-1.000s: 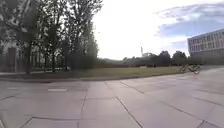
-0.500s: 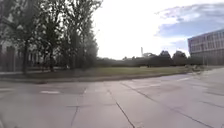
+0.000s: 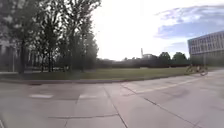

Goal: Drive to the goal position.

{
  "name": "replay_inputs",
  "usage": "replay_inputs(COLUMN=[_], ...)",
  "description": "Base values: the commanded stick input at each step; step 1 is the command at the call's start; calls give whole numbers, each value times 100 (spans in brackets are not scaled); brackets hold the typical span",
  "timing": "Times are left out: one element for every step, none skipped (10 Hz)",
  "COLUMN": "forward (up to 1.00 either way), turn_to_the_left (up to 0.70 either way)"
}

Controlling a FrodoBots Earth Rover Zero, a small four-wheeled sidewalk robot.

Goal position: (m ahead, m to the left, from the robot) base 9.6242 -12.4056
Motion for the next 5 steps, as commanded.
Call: replay_inputs(forward=[70,70,70,70,70], turn_to_the_left=[0,0,0,0,0])
